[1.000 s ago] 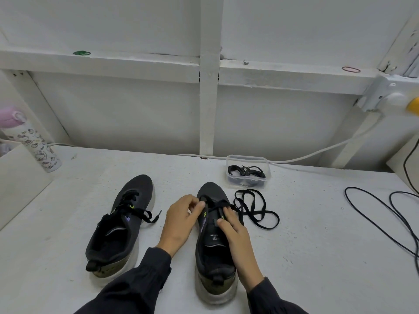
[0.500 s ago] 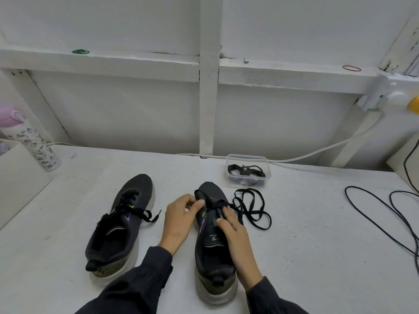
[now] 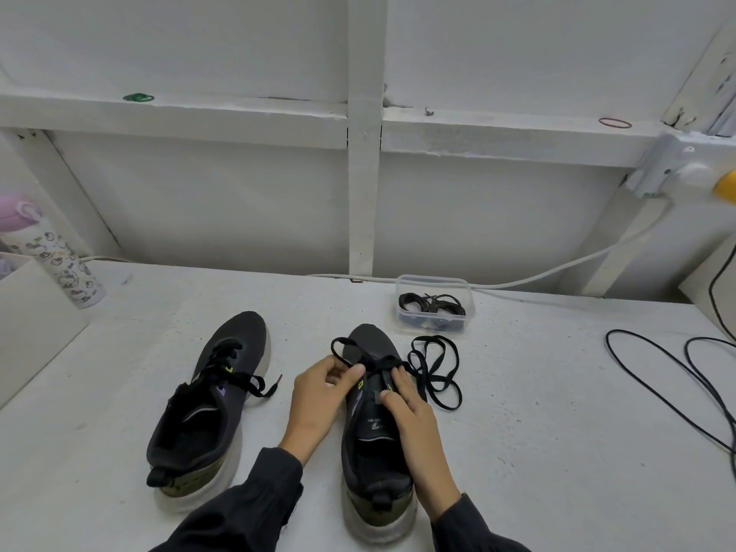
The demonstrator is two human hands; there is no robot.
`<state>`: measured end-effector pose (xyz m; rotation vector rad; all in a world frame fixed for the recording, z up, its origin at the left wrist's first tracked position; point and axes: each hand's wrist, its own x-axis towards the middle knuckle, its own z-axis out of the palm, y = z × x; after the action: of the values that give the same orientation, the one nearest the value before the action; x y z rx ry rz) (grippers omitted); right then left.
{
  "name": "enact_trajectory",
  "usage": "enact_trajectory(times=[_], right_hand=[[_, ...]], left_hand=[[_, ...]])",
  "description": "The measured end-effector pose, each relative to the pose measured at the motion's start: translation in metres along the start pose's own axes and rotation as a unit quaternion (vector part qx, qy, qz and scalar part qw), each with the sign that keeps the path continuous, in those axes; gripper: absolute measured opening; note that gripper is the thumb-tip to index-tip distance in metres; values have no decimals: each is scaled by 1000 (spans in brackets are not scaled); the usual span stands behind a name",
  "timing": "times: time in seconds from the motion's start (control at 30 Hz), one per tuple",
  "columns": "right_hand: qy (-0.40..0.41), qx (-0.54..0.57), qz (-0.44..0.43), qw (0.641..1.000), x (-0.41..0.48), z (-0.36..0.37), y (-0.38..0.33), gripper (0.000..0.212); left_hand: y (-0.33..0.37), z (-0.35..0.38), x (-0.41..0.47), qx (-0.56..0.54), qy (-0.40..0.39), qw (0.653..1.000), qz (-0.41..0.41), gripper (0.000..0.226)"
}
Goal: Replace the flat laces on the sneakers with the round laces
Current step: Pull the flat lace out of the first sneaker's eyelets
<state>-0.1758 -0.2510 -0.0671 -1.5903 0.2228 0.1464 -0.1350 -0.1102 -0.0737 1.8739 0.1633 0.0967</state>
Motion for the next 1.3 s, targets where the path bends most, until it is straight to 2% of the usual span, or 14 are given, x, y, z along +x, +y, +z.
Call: enact_trajectory(times=[0.1, 0.23, 0.3, 0.47, 0.63, 0.7, 0.87, 0.93, 1.03, 1.1, 1.23, 1.3], right_hand=[[1, -2, -1, 1000, 0, -2, 1, 54], [-3, -11, -1, 1000, 0, -3, 2, 54], [-2, -14, -3, 1000, 0, -2, 2, 55], [3, -13, -1, 1000, 1, 0, 1, 54], [6, -10, 0, 1000, -1, 0, -1, 54], [3, -13, 2, 1000, -2, -1, -1, 55], [-2, -4, 11, 1000, -2, -2, 0, 56], [-3, -2, 9, 1000, -2, -2, -1, 56], [-2, 4, 8, 1000, -2, -2, 0, 56], [3, 9, 8, 1000, -2, -1, 0, 56], [3, 14, 7, 1000, -1, 0, -1, 55], [2, 15, 8, 1000, -2, -1, -1, 56]], left_hand=[[7, -6, 8, 24, 16, 999, 29, 24], [24, -22, 23, -86, 102, 991, 9, 21], [27, -25, 24, -98, 119, 988, 9, 21], [20, -11, 5, -55, 25, 998, -35, 31], [2, -1, 1, -10, -4, 1000, -9, 12], [8, -7, 8, -16, 22, 1000, 6, 8], [27, -25, 25, -116, 147, 982, 6, 11], [26, -25, 22, -117, 130, 985, -8, 13], [19, -14, 7, -109, 60, 991, -43, 32], [13, -3, -3, -80, 22, 995, -51, 34], [7, 5, -4, -34, 26, 999, -23, 19], [11, 0, 2, -38, 49, 998, -12, 20]])
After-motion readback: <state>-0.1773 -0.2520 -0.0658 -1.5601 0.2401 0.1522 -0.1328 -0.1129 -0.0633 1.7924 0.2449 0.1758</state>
